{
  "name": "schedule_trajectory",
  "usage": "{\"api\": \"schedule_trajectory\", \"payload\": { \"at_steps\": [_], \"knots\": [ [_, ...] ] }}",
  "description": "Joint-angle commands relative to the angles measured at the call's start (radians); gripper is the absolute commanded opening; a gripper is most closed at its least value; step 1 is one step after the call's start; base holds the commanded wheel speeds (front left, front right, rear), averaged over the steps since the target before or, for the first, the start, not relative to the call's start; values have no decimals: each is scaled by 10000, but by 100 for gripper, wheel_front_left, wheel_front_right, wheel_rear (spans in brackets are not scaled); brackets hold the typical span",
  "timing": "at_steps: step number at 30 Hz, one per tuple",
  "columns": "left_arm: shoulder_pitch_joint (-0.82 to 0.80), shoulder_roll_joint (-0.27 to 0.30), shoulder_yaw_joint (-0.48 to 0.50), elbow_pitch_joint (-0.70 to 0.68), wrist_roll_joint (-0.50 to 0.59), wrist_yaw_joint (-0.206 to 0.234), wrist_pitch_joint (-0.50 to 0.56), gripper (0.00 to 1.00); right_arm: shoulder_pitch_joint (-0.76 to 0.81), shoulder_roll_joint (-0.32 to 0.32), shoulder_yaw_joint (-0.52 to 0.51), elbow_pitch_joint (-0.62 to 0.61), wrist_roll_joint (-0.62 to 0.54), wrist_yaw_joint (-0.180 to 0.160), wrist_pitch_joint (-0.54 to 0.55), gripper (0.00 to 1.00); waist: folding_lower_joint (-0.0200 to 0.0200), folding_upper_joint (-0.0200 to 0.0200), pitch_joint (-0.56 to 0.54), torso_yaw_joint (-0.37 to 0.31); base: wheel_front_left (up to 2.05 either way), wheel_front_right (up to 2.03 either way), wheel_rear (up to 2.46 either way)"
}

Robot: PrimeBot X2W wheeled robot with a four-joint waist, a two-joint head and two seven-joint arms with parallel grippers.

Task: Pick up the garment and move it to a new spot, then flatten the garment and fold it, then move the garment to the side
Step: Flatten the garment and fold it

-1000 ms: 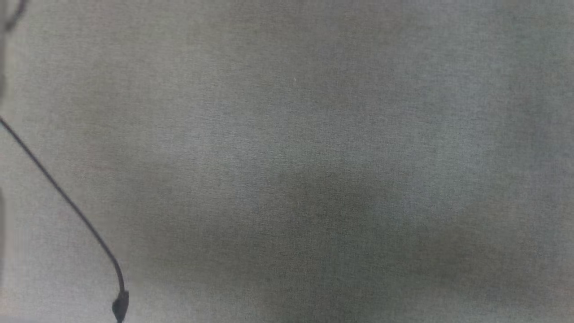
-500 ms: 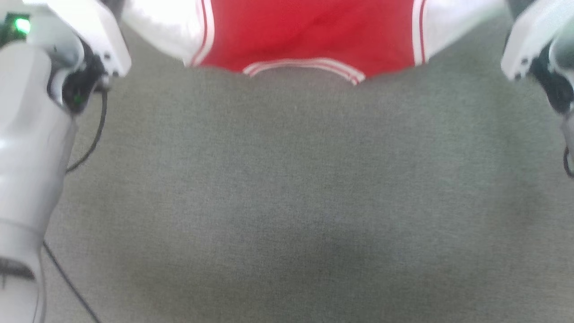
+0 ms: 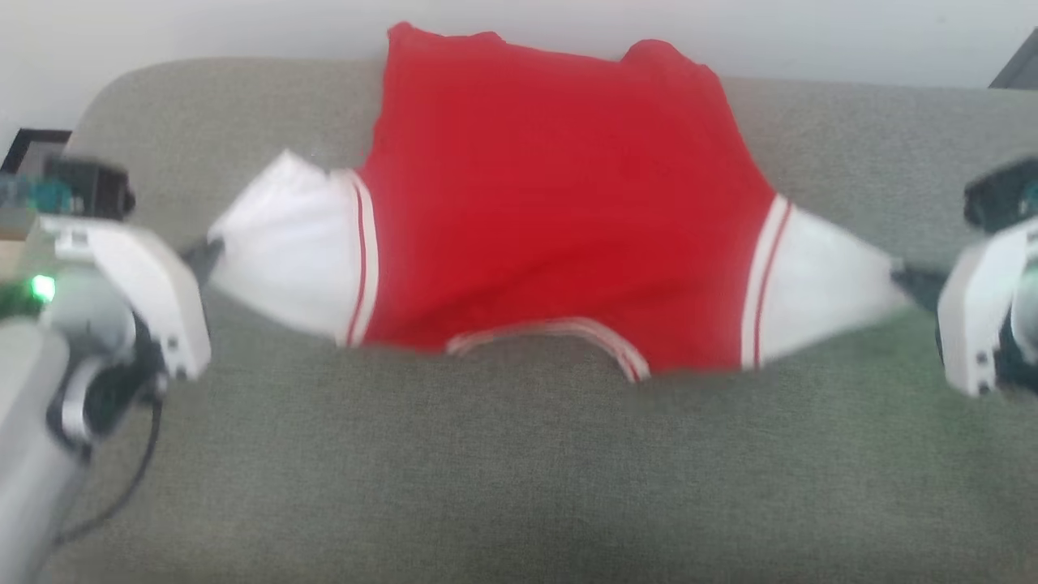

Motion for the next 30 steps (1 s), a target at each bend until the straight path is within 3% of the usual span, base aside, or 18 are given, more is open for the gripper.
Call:
{"api": "schedule_trajectory", "payload": {
  "at_steps": [1,7,11,17,24,25,26,27,30],
  "knots": [
    [942,396,170,-1030,-333,538,277,0,665,-376,-22,-508,262,-18,420,0,0,-1,-120,-61,0,0,0],
    [3764,1623,761,-4331,-1044,2323,692,0,2684,-1400,-293,-2240,1079,-18,1676,0,0,-1,-222,-68,0,0,0],
    [5665,2181,1016,-5986,-1404,3183,454,0,4389,-1891,-902,-3316,1540,-18,2485,0,0,-1,-188,-9,0,0,0],
    [6748,2237,996,-6497,-1473,3449,77,0,5667,-1574,-1678,-3739,1220,-18,2639,0,0,-1,-95,72,0,0,0],
    [6594,1821,616,-6106,-1225,3056,-201,0,6026,-477,-2129,-3166,-345,-19,2263,0,0,-1,6,224,0,0,0],
    [6496,1749,582,-6033,-1203,2988,-205,0,5966,-344,-2107,-3074,-569,-21,2212,29,0,-1,19,236,0,0,0],
    [6422,1695,524,-5969,-1155,2925,-194,0,5897,-222,-2072,-3042,-725,-21,2172,93,0,-1,29,245,0,0,0],
    [6351,1656,468,-5904,-1104,2860,-201,0,5855,-144,-2062,-2991,-816,-21,2214,100,0,-1,37,246,0,0,0],
    [6149,1533,384,-5766,-1024,2709,-247,0,5754,-150,-2187,-3143,-897,-24,2451,100,0,-1,48,243,0,0,0]
  ]
}}
